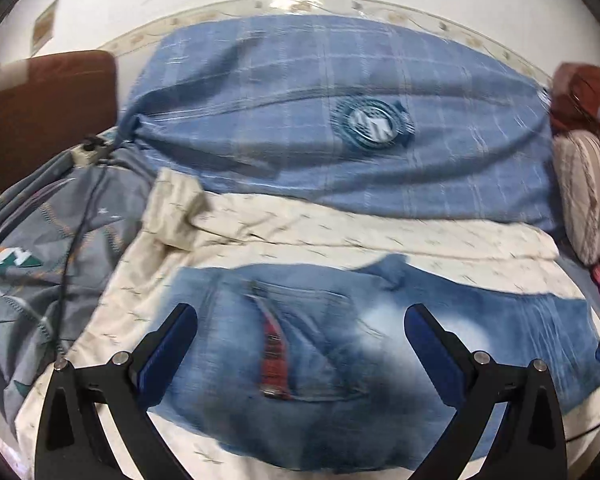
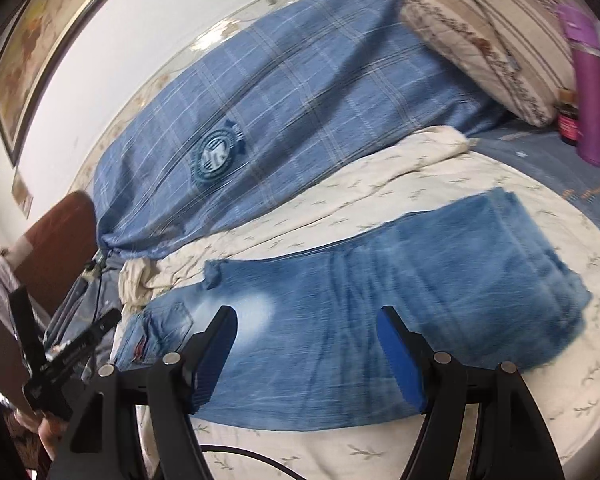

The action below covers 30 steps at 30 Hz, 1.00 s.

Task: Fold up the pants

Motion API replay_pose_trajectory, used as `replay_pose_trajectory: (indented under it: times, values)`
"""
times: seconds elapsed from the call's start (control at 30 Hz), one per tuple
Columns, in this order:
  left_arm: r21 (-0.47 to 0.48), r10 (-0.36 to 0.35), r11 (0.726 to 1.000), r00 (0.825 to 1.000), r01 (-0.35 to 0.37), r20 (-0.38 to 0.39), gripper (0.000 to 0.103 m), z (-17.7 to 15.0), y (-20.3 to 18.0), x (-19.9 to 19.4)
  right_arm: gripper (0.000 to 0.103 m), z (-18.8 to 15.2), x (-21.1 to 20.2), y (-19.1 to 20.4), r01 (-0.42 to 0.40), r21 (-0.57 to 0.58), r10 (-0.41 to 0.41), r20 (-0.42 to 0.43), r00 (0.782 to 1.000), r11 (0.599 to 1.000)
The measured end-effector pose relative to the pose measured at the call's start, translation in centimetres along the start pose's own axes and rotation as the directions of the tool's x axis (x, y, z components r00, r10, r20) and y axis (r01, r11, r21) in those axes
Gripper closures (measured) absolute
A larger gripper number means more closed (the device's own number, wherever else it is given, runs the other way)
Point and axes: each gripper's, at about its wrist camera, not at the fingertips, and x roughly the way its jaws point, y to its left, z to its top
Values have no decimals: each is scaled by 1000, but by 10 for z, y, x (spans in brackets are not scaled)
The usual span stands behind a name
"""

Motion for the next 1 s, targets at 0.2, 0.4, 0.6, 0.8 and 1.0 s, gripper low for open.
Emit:
replay_pose_trajectory:
  times: [0.2, 0.4, 0.6, 0.8, 1.0]
  values:
    - [-29, 52, 998, 998, -51, 27, 0, 3, 28, -6, 28, -9, 15, 33, -30, -88, 27, -28, 999, 996]
    - [-52, 85, 995, 995, -82, 44, 0, 4, 49, -12, 28, -16, 24, 55, -45, -138, 39, -42, 998, 989]
    - [-69, 121, 991, 991, -117, 63, 0, 6, 68, -18, 28, -20, 31, 64, -57, -150, 49, -59, 997, 987]
    - [-95, 166, 983, 983, -158, 83, 0, 7, 88, -25, 28, -21, 33, 67, -66, -150, 57, -64, 996, 987]
    - [-129, 196, 974, 977, -184, 84, 0, 7, 105, -27, 28, -23, 36, 72, -73, -157, 63, -70, 996, 985]
